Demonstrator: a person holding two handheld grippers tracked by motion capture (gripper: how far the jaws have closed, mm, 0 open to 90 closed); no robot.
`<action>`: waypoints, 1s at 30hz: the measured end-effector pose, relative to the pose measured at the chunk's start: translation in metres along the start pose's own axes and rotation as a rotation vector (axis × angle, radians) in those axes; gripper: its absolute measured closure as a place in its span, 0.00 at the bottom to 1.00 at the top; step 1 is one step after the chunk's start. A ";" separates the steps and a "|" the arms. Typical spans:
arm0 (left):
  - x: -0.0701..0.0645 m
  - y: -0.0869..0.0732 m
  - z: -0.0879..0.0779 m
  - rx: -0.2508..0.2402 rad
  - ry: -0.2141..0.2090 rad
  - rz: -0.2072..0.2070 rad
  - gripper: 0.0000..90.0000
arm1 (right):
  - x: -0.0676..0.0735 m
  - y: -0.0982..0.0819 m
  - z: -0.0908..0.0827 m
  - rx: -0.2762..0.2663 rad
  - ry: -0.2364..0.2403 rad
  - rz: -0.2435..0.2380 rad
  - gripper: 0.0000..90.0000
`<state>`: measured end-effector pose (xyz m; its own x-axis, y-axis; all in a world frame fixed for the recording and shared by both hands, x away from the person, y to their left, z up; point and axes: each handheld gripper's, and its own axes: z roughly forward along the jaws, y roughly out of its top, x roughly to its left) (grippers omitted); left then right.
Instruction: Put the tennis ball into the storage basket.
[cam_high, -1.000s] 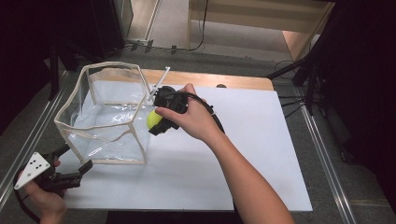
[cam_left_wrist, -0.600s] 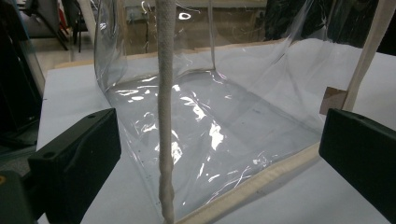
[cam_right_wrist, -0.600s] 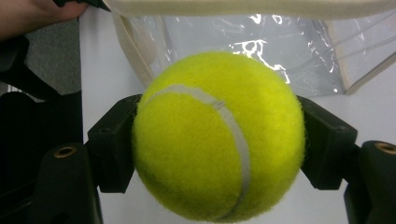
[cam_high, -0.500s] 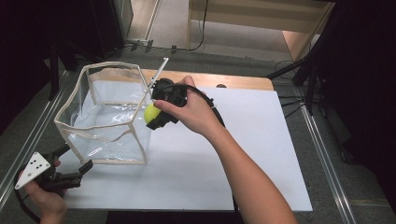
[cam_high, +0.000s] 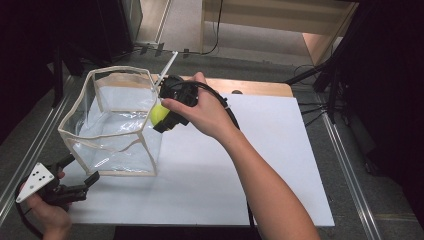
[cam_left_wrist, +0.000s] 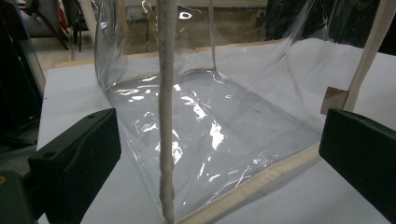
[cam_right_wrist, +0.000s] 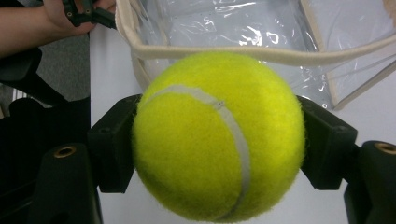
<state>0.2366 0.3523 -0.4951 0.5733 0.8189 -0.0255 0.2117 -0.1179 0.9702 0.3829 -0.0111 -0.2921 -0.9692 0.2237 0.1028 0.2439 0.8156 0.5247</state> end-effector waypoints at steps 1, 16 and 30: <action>0.000 0.000 0.000 0.000 0.000 0.000 0.00 | 0.000 0.000 0.000 0.000 0.000 0.000 0.27; 0.000 0.000 0.000 -0.001 -0.002 -0.003 0.00 | -0.001 0.016 -0.008 -0.002 -0.016 -0.015 0.27; 0.001 0.000 -0.001 -0.004 -0.008 -0.005 0.00 | -0.002 0.032 -0.009 0.002 -0.011 -0.028 0.27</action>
<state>0.2366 0.3534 -0.4949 0.5785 0.8151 -0.0325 0.2112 -0.1112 0.9711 0.3918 0.0093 -0.2677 -0.9753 0.2065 0.0787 0.2165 0.8225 0.5259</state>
